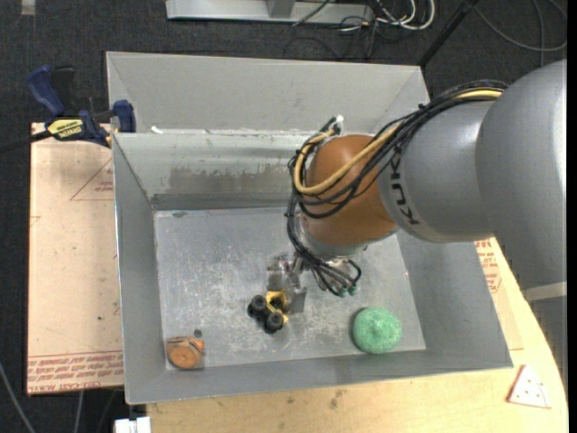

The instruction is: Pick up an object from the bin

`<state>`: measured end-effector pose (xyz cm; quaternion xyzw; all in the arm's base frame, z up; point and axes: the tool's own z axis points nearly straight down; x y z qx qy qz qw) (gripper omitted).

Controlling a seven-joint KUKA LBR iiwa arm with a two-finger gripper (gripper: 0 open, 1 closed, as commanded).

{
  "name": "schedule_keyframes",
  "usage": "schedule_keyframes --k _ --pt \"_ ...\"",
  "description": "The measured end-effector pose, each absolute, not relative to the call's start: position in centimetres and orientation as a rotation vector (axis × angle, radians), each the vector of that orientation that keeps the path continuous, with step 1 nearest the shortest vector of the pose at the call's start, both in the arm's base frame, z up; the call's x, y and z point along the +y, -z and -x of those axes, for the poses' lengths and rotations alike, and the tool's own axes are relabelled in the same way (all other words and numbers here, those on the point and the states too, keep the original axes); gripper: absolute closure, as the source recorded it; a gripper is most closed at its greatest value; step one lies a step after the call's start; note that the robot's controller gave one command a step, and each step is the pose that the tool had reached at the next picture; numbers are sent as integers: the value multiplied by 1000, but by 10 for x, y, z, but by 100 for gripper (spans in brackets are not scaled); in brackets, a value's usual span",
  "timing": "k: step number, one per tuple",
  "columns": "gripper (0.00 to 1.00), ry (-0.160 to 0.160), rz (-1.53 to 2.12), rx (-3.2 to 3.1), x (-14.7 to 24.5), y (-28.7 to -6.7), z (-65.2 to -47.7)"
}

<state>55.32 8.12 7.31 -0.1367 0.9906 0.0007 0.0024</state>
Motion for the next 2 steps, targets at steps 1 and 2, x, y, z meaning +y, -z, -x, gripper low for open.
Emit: schedule_keyframes --k 1,2 --pt "100 -2 428 3107 81 -73 -553" --pt "0 -3 437 3108 98 -101 -546"
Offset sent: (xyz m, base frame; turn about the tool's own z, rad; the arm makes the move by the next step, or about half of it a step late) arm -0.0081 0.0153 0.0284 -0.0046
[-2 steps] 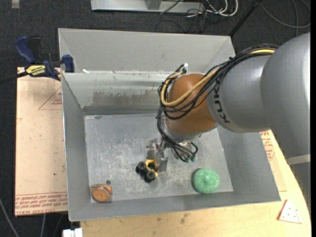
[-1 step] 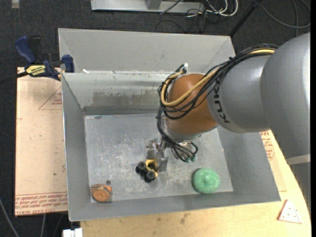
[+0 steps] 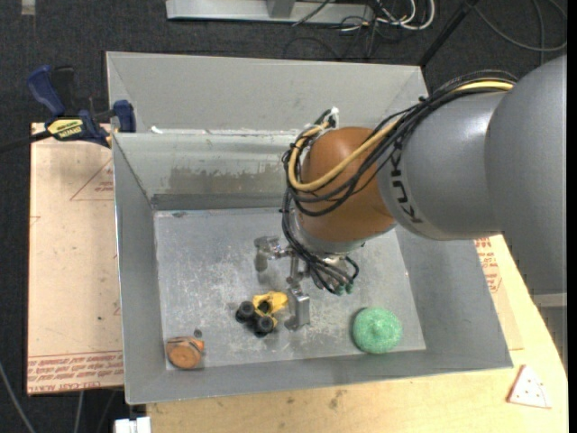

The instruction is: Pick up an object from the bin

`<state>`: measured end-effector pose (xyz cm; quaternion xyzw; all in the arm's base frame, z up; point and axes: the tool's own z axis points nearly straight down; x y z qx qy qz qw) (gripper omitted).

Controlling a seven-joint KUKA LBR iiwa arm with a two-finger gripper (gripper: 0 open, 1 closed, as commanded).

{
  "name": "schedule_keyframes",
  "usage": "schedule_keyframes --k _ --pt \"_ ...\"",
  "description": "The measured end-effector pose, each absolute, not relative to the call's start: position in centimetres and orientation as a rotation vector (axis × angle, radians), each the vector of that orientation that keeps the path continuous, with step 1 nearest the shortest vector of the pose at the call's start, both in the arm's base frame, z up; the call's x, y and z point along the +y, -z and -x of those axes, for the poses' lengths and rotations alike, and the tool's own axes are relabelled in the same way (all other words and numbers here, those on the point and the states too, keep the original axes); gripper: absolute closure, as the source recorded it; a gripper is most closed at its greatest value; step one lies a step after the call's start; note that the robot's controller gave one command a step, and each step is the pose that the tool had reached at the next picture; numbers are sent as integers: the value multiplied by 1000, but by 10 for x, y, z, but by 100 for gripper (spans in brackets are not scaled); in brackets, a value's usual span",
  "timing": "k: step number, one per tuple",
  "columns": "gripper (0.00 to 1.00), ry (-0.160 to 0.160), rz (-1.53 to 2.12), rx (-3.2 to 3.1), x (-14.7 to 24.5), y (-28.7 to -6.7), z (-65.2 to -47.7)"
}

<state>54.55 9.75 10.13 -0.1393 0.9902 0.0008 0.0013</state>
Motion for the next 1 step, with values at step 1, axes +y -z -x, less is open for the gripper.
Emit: schedule_keyframes --k 1 --pt "0 -3 436 3109 97 -101 -545"
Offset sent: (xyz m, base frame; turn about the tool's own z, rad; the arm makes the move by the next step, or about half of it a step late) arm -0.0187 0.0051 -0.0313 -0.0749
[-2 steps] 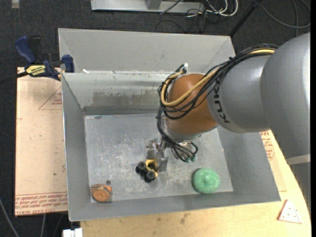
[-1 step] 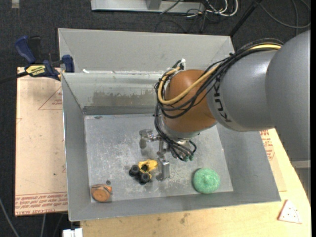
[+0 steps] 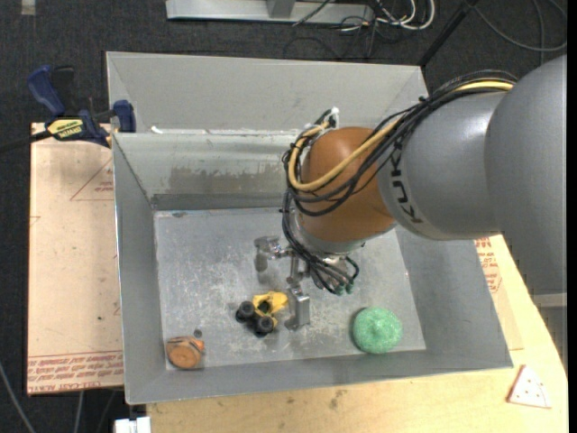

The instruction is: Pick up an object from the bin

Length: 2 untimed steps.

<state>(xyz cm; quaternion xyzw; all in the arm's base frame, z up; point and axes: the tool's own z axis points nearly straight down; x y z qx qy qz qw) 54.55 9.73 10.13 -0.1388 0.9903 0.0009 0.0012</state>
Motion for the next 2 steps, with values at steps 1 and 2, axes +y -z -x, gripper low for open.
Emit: schedule_keyframes --k 1,2 --pt "100 -2 550 3093 103 -70 -527" --pt "0 -3 550 3093 103 -70 -527"
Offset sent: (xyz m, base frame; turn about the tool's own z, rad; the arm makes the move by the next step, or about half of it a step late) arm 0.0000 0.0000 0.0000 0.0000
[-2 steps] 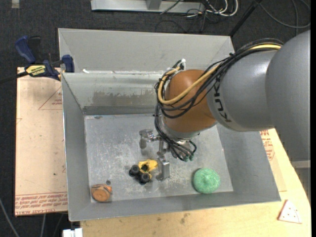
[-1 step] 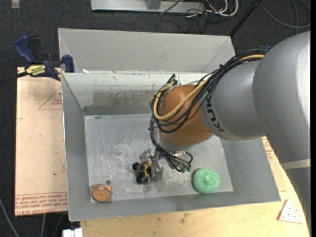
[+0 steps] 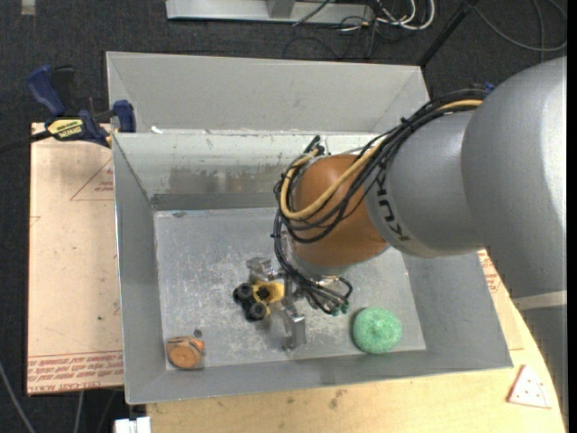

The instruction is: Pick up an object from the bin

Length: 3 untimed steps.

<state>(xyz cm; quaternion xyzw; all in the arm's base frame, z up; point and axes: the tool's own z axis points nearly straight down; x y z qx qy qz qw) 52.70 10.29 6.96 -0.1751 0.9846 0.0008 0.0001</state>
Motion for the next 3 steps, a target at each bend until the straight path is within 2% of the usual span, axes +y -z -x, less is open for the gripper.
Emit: schedule_keyframes --k 1,2,3 --pt "100 -3 550 3093 103 -70 -527" --pt "100 -3 550 3093 103 -70 -527" --pt "100 -2 523 3095 123 -219 -506"
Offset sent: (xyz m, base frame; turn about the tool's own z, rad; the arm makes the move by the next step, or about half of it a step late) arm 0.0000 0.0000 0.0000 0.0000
